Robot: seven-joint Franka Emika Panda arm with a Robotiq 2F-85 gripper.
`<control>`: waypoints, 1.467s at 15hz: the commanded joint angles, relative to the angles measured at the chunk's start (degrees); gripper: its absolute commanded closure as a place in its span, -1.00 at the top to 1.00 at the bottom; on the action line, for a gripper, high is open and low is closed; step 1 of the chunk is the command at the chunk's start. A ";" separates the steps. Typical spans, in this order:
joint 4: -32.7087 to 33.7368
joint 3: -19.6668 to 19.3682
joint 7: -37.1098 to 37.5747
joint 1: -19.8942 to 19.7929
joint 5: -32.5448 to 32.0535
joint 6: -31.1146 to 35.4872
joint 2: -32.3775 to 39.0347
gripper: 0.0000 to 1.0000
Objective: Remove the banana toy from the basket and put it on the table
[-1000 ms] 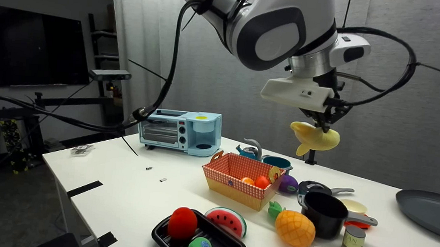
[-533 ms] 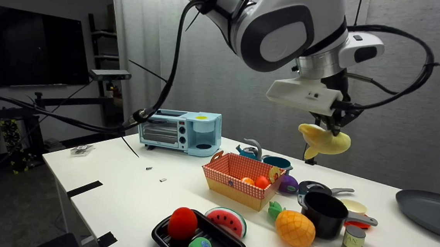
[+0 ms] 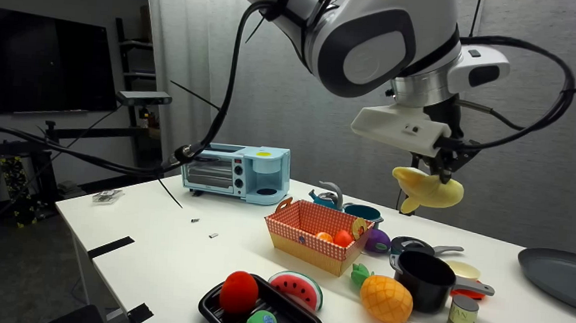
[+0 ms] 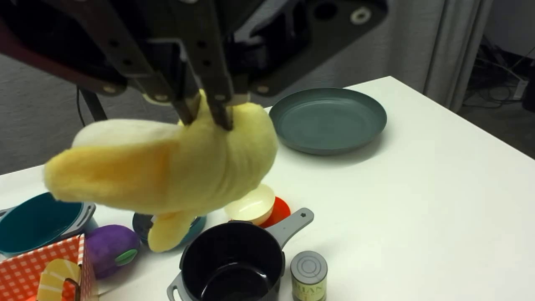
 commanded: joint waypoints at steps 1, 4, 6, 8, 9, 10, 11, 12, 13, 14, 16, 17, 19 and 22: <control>-0.07 0.26 1.78 -0.42 -0.08 1.58 0.50 -0.09; -0.09 0.34 1.92 -0.42 -0.38 1.47 0.75 0.36; -0.09 0.41 1.84 -0.45 -0.42 1.32 0.89 0.65; -0.05 0.41 1.95 -0.45 -0.57 1.26 1.07 0.95; -0.02 0.43 2.00 -0.46 -0.62 1.24 1.17 1.00; -0.03 0.43 2.07 -0.45 -0.73 1.27 1.27 1.00; -0.03 0.42 2.19 -0.43 -0.91 1.27 1.35 1.00; 0.00 0.42 2.24 -0.44 -1.01 1.25 1.42 1.00; 0.02 0.42 2.36 -0.42 -1.11 1.31 1.47 1.00; 0.03 0.42 2.65 -0.37 -1.20 1.52 1.55 1.00; -0.02 0.68 1.27 -0.61 -0.51 -0.02 1.35 1.00; -0.02 0.69 1.34 -0.60 -0.52 -0.02 1.35 1.00; -0.02 0.70 1.40 -0.60 -0.53 -0.02 1.37 1.00; -0.02 0.70 1.42 -0.60 -0.53 -0.02 1.37 1.00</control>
